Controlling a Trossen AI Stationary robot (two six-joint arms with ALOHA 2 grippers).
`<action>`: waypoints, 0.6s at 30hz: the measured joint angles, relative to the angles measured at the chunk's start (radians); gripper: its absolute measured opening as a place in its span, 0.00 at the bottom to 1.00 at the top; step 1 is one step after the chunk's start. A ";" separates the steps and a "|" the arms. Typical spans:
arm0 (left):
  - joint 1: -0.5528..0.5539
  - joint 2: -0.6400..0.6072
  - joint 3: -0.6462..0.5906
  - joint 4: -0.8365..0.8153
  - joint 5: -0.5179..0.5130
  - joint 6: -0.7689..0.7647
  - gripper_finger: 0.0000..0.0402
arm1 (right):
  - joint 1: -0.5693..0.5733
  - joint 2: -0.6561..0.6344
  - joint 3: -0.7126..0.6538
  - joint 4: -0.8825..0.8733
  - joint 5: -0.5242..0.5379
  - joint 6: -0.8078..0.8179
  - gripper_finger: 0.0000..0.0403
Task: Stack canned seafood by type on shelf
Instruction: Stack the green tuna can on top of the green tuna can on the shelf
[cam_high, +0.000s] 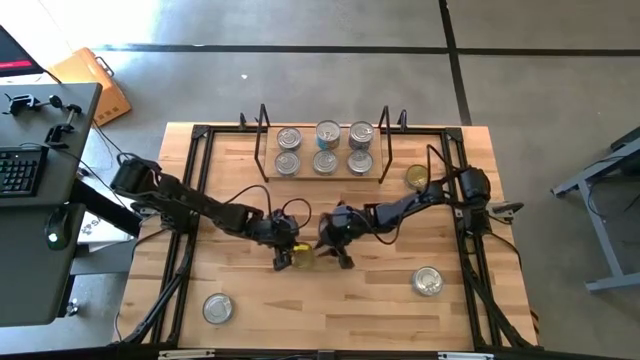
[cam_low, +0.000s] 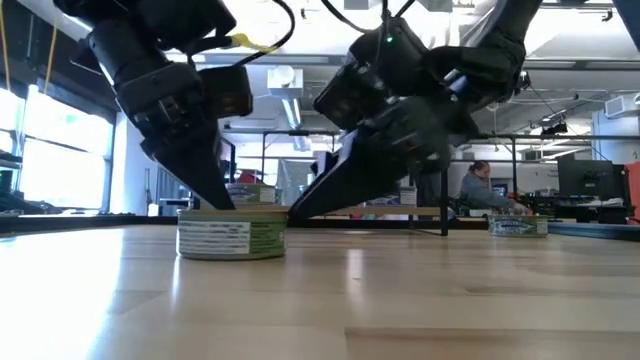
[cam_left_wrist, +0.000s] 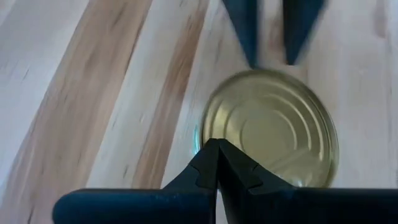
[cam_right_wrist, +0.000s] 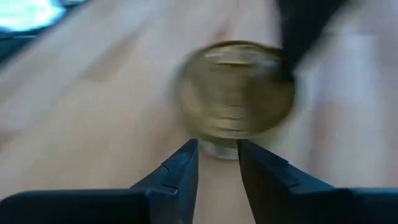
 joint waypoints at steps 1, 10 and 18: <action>-0.002 -0.009 0.000 -0.028 0.000 -0.019 0.00 | -0.007 0.000 0.000 0.011 0.053 0.010 0.27; -0.134 -0.228 -0.004 -0.421 -0.242 -0.354 0.00 | -0.095 0.000 0.000 0.067 0.327 0.151 0.27; -0.352 -0.291 -0.004 -0.532 -0.341 -0.608 0.00 | -0.076 0.000 0.000 0.033 0.167 0.120 0.27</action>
